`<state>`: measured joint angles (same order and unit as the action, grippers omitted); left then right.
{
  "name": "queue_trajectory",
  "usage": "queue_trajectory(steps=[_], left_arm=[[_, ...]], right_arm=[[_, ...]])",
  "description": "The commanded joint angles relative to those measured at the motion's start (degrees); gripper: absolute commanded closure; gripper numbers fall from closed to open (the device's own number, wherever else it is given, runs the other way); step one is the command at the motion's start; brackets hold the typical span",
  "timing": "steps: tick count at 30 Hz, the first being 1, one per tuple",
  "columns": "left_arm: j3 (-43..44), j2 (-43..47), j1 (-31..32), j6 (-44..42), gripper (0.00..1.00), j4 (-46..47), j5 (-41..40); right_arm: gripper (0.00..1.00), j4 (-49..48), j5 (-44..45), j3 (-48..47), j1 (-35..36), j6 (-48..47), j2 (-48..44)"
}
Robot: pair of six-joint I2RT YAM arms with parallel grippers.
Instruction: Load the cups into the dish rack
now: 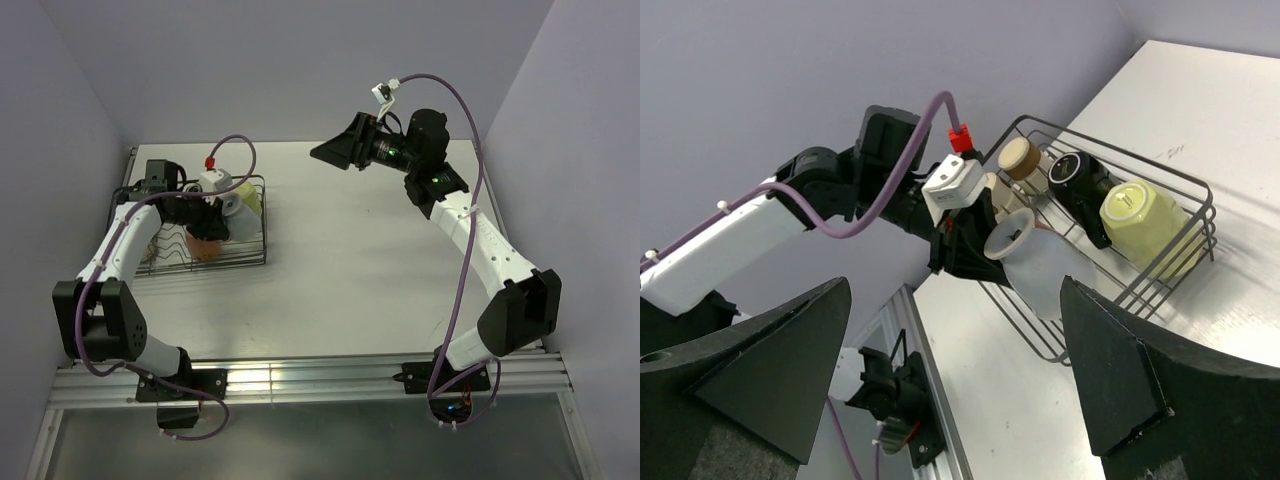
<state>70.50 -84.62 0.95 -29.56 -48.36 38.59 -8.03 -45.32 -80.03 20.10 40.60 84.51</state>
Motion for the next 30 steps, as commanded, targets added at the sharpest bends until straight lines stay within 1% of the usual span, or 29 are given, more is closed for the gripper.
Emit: queue_trajectory(steps=[1, 15, 30], left_arm=[[1.48, -0.46, 0.1, -1.38, 1.0, 1.16, 2.37], [1.57, -3.62, 0.1, -2.17, 1.0, 0.63, 2.46], [0.87, -4.68, 0.1, -3.13, 1.0, 1.6, 0.08]], right_arm=[[0.07, -1.28, -0.47, 0.49, -0.59, -0.35, -2.42], [0.07, -1.46, -0.65, 1.1, -0.76, -0.17, -2.77], [0.07, -1.37, -0.82, 1.19, -0.85, 0.01, -2.6]])
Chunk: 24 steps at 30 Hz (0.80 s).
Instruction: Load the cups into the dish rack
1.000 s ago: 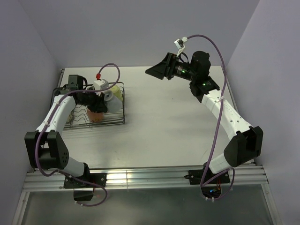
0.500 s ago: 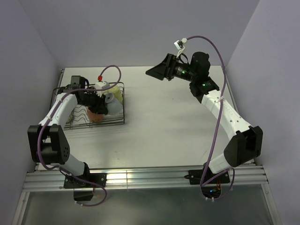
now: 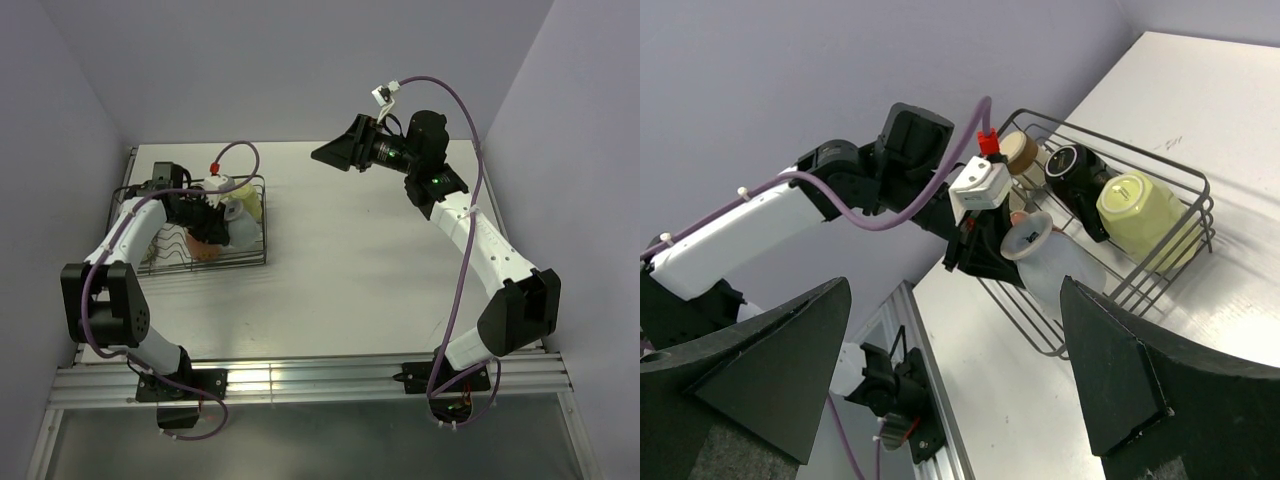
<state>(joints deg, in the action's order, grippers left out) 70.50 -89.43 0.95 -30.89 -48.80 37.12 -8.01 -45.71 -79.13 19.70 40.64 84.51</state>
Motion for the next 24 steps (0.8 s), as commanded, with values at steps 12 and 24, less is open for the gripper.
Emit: queue_trajectory(steps=[12, 24], left_arm=[[1.22, -1.28, 0.1, -2.15, 1.0, 3.35, 0.67], [-0.71, -1.01, 0.72, -5.14, 1.0, 6.78, -3.2]], right_arm=[[0.07, -1.31, -0.25, 0.38, -0.54, -0.13, -2.51], [0.07, -1.13, -0.25, 0.3, -0.72, -0.21, -2.07]])
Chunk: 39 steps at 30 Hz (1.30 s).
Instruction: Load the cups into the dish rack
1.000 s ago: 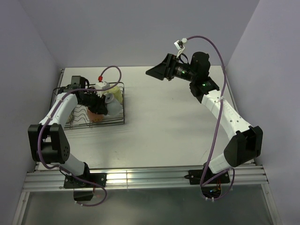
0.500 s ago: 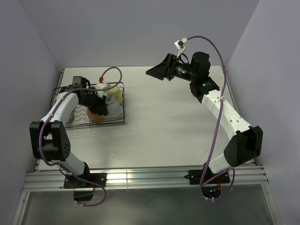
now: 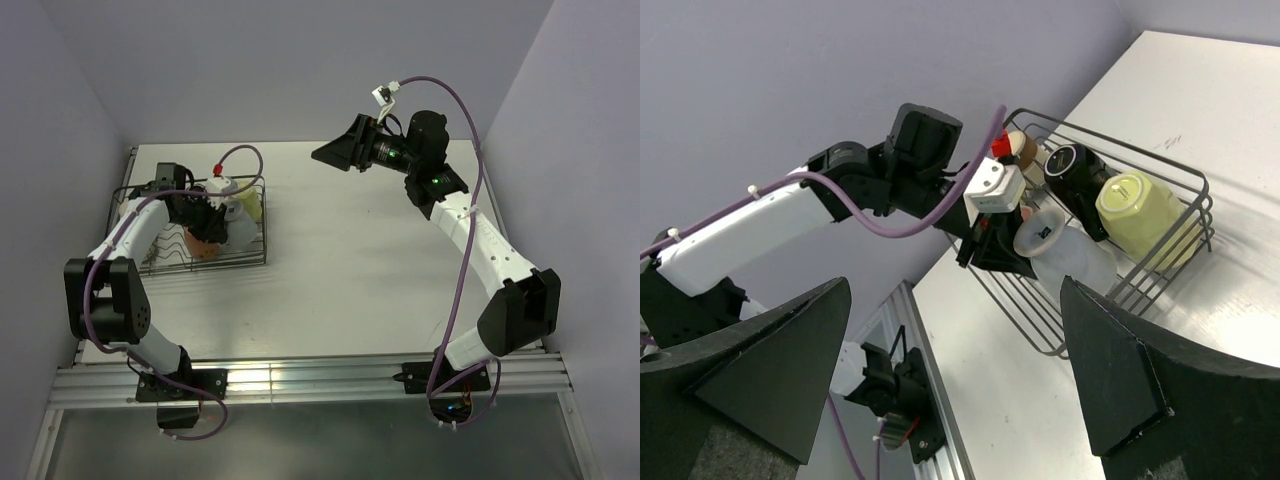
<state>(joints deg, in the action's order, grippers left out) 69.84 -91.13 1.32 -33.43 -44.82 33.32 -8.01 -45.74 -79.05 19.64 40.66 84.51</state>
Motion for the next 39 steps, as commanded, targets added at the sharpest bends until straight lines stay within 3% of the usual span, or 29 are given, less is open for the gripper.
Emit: queue_trajectory(steps=[1, 25, 39], left_arm=[[-0.49, 0.69, 0.61, -2.69, 1.0, 2.98, 0.17], [-6.65, 2.98, 4.39, -3.75, 1.0, 10.27, -6.86], [-7.62, 2.19, 4.83, -3.48, 0.96, 12.47, -5.11]], right_arm=[[0.07, -1.13, -0.23, 0.21, -0.57, -0.24, -2.07], [0.07, -1.31, -0.67, 0.65, -0.92, 0.03, -2.07], [0.07, -1.04, -0.58, 0.74, -1.09, -0.06, -1.98]])
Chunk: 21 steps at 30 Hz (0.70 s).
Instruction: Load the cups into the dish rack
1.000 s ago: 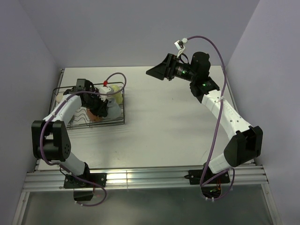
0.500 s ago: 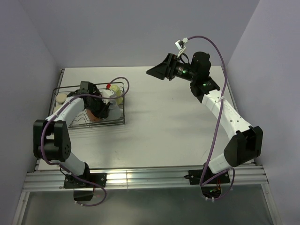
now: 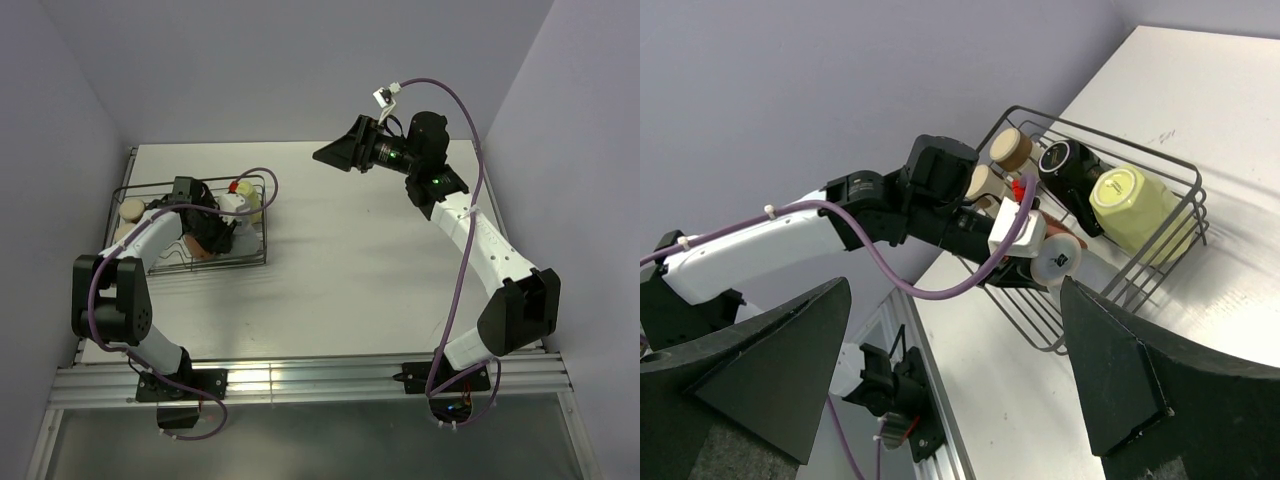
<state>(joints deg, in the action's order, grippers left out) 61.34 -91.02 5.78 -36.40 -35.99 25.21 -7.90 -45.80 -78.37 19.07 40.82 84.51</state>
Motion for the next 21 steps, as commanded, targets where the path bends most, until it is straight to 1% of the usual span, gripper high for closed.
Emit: queue_trajectory(steps=[1, 3, 4, 6, 11, 21], left_arm=[[0.97, 1.73, 0.37, -0.42, 0.95, 3.73, 2.83], [0.89, 1.64, 0.37, -0.42, 0.93, 3.91, 2.56], [0.71, 1.64, 0.46, -0.51, 0.89, 4.08, 2.39], [0.53, 1.73, 0.46, -0.6, 0.87, 4.17, 1.95], [-0.08, 1.73, 0.55, -0.25, 0.77, 4.7, 1.95], [-0.78, 1.64, 0.63, -0.16, 0.75, 4.96, 1.51]], right_arm=[[0.07, -1.15, -0.6, -0.03, -0.53, -0.3, -1.98], [0.07, -1.15, -0.43, -0.03, -0.53, -0.21, -1.98], [0.07, -1.15, -0.52, -0.03, -0.53, -0.21, -1.98], [0.07, -1.15, -0.34, 0.14, -0.53, -0.21, -1.98], [0.07, -1.41, -0.34, -0.03, -0.44, 0.05, -1.72], [0.07, -1.33, -0.17, -0.21, -0.61, -0.04, -1.63]])
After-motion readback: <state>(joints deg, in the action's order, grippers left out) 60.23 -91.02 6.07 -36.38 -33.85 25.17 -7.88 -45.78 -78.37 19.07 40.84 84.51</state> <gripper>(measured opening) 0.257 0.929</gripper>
